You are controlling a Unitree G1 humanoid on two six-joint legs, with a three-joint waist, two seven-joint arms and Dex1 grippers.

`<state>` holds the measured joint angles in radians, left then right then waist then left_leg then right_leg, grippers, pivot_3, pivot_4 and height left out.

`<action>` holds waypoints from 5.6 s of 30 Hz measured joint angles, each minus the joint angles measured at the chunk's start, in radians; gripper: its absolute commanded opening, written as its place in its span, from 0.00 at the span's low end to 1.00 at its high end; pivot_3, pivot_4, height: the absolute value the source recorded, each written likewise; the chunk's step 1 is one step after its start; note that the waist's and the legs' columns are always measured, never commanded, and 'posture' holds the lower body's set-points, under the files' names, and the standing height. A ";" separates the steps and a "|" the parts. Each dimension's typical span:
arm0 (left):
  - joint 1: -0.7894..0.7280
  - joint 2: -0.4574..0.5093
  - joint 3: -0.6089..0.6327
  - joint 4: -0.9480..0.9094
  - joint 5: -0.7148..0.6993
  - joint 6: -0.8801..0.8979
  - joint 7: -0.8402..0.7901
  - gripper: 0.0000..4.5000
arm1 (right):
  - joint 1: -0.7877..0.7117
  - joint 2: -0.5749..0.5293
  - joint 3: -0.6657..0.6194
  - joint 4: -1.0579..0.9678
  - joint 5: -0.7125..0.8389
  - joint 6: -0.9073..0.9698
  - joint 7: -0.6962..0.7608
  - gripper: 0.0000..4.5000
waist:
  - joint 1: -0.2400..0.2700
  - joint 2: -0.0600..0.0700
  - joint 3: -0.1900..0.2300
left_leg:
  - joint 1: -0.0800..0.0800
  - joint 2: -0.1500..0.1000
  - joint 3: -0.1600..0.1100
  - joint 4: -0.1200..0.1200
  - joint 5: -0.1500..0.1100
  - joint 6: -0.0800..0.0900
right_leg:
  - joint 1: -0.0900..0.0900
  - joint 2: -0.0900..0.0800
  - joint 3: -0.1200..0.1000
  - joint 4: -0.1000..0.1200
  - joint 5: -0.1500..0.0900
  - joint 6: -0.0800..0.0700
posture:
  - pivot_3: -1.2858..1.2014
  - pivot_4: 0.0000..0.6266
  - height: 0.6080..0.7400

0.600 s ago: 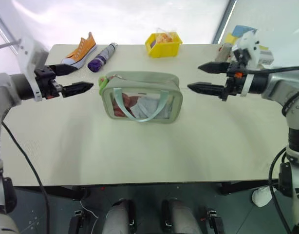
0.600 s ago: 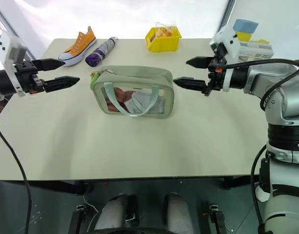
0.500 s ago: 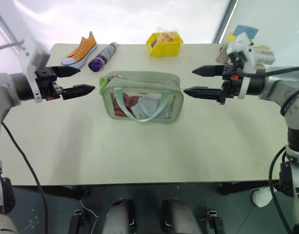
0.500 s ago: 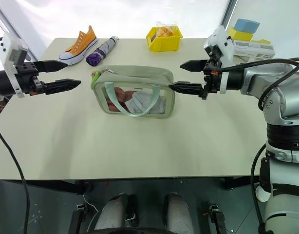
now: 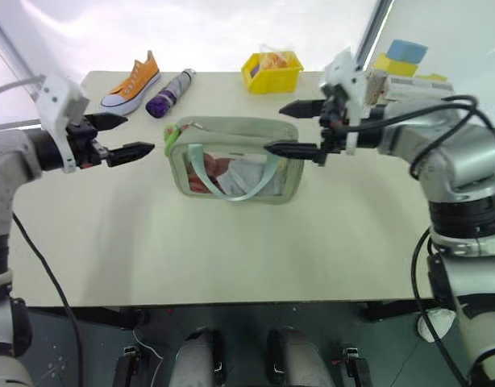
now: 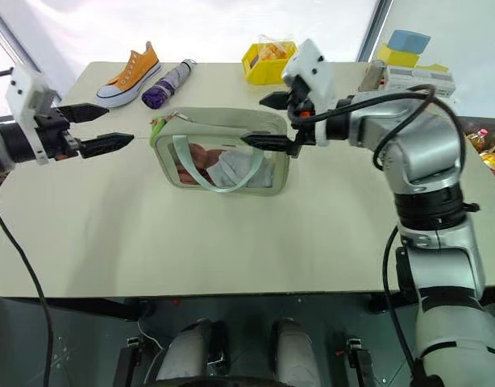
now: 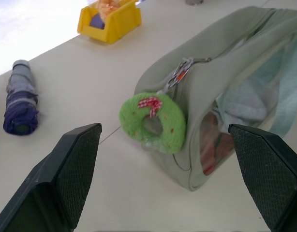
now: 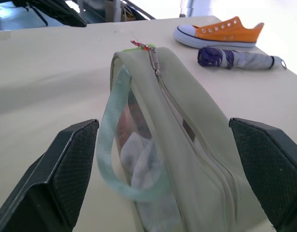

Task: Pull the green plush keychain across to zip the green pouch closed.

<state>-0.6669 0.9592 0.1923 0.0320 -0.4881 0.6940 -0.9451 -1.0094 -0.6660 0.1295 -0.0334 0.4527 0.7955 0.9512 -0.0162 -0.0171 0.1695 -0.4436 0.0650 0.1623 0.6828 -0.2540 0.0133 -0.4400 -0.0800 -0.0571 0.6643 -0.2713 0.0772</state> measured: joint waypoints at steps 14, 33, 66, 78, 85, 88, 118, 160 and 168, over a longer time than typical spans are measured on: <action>0.043 -0.108 -0.006 0.026 0.061 -0.061 0.133 1.00 | 0.029 0.008 0.177 0.195 -0.262 -0.360 0.161 0.01 | 0.001 -0.001 0.000 | 0.000 0.000 0.000 0.000 0.000 0.000 | 0.001 0.000 0.000 0.001 0.000 0.000 | 0.52 0.24 1.00; -0.191 -0.340 -0.127 0.539 0.237 -0.388 0.092 0.46 | 0.038 0.018 0.160 0.153 -0.294 -0.311 0.184 0.00 | 0.002 -0.001 0.000 | 0.001 -0.001 0.003 0.001 0.000 0.000 | 0.001 0.000 -0.001 0.001 0.000 0.000 | 0.52 0.24 1.00; -0.385 -0.238 -0.203 0.402 0.258 -0.330 -0.110 0.99 | 0.039 0.083 0.141 0.195 -0.345 -0.354 0.114 0.00 | -0.008 -0.001 -0.001 | 0.001 0.000 0.002 0.001 0.001 -0.001 | 0.000 0.001 0.000 0.001 0.000 0.000 | 0.52 0.24 1.00; -0.015 -0.200 -0.172 0.079 0.227 -0.220 -0.046 0.87 | 0.024 0.101 0.132 0.255 -0.362 -0.390 0.117 0.00 | 0.001 -0.001 -0.001 | 0.001 -0.001 0.000 0.001 0.001 -0.001 | 0.002 0.000 0.000 0.001 0.000 0.000 | 0.52 0.24 1.00; -0.053 -0.249 -0.171 0.162 0.244 -0.285 -0.006 0.10 | 0.024 0.103 0.133 0.254 -0.364 -0.390 0.121 0.00 | -0.001 -0.001 -0.001 | 0.002 -0.001 0.000 0.001 0.001 -0.001 | 0.002 0.000 0.000 0.001 0.000 0.000 | 0.52 0.24 1.00; -0.053 -0.249 -0.171 0.159 0.235 -0.279 -0.019 0.00 | 0.024 0.103 0.132 0.256 -0.370 -0.389 0.117 0.18 | -0.001 -0.001 -0.001 | 0.001 -0.001 0.000 0.001 0.001 -0.001 | 0.002 0.000 0.000 0.001 0.000 0.000 | 0.52 0.24 1.00; -0.044 -0.242 -0.175 0.091 0.235 -0.211 -0.035 0.00 | -0.091 0.325 0.088 0.300 -0.321 -0.273 -0.022 0.00 | 0.001 -0.001 -0.001 | 0.000 -0.001 0.000 0.001 0.001 -0.001 | 0.001 0.000 -0.001 0.001 0.000 0.000 | 0.52 0.24 1.00; 0.012 -0.240 -0.169 0.021 0.181 -0.173 -0.007 0.17 | 0.284 0.185 -0.063 0.306 -0.309 -0.128 -0.391 0.16 | -0.003 -0.001 -0.001 | 0.002 -0.001 0.000 0.000 0.001 -0.001 | 0.003 0.000 0.000 0.000 0.000 0.000 | 0.52 0.24 1.00; 0.022 -0.145 -0.118 0.028 0.098 -0.082 -0.083 1.00 | 0.144 -0.096 -0.099 0.233 -0.204 -0.101 -0.039 1.00 | -0.001 0.000 0.000 | 0.001 0.000 -0.001 0.000 0.000 0.000 | 0.002 0.000 0.000 0.000 0.000 0.000 | 0.52 0.24 1.00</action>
<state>-0.6445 0.8146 0.0738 0.0601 -0.3905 0.6120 -1.0277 -0.8650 -0.7624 0.0309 0.2000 0.2483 0.6948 0.9120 -0.0171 -0.0171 0.1692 -0.4425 0.0650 0.1616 0.6827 -0.2536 0.0128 -0.4384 -0.0796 -0.0572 0.6643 -0.2712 0.0774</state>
